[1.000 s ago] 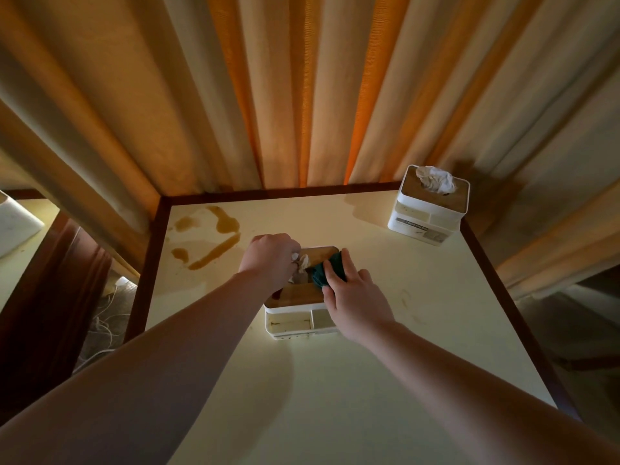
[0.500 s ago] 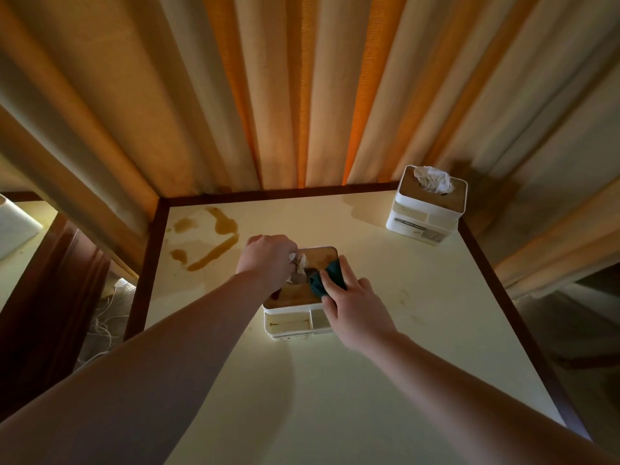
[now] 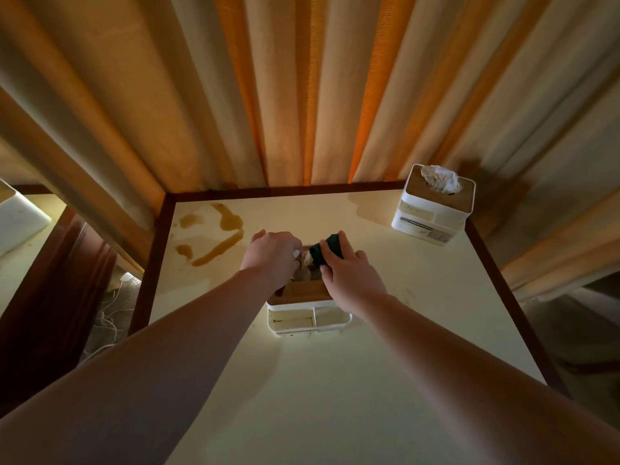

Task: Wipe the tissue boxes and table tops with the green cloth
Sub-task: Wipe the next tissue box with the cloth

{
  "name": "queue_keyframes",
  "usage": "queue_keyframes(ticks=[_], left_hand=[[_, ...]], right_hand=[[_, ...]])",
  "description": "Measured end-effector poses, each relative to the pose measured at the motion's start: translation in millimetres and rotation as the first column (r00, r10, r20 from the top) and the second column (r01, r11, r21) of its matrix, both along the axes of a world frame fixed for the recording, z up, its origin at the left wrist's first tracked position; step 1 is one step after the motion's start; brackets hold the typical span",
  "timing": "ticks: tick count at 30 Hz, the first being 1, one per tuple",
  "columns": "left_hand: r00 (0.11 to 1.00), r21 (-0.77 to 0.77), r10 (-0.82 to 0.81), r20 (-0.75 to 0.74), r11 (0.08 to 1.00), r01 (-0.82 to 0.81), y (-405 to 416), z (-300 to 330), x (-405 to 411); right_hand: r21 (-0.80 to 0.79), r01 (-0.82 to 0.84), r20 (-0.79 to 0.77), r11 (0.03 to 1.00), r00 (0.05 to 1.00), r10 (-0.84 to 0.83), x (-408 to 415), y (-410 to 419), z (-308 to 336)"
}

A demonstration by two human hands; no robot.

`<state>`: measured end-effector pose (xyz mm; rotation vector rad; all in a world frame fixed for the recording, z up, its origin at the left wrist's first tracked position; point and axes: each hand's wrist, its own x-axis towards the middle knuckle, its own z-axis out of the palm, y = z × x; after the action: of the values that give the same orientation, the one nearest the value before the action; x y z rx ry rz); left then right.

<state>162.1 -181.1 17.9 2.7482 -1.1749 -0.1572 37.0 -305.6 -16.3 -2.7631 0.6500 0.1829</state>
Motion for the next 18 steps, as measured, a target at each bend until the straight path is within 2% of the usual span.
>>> queue_keyframes(ticks=[9, 13, 18], left_hand=[[1.0, -0.021, 0.005, -0.03, 1.0, -0.006, 0.8, -3.1, 2.4], [0.998, 0.004, 0.007, -0.061, 1.0, -0.006, -1.8, -1.4, 5.0], [0.999, 0.015, -0.001, -0.046, 1.0, 0.002, -3.1, -1.4, 5.5]], right_hand=[[0.034, -0.031, -0.036, 0.999, 0.999, 0.032, -58.7, 18.1, 1.3], [-0.021, -0.022, -0.053, 1.0, 0.998, 0.021, -42.8, 10.2, 6.6], [0.003, 0.033, -0.037, 0.999, 0.999, -0.033, -1.6, 2.5, 7.3]])
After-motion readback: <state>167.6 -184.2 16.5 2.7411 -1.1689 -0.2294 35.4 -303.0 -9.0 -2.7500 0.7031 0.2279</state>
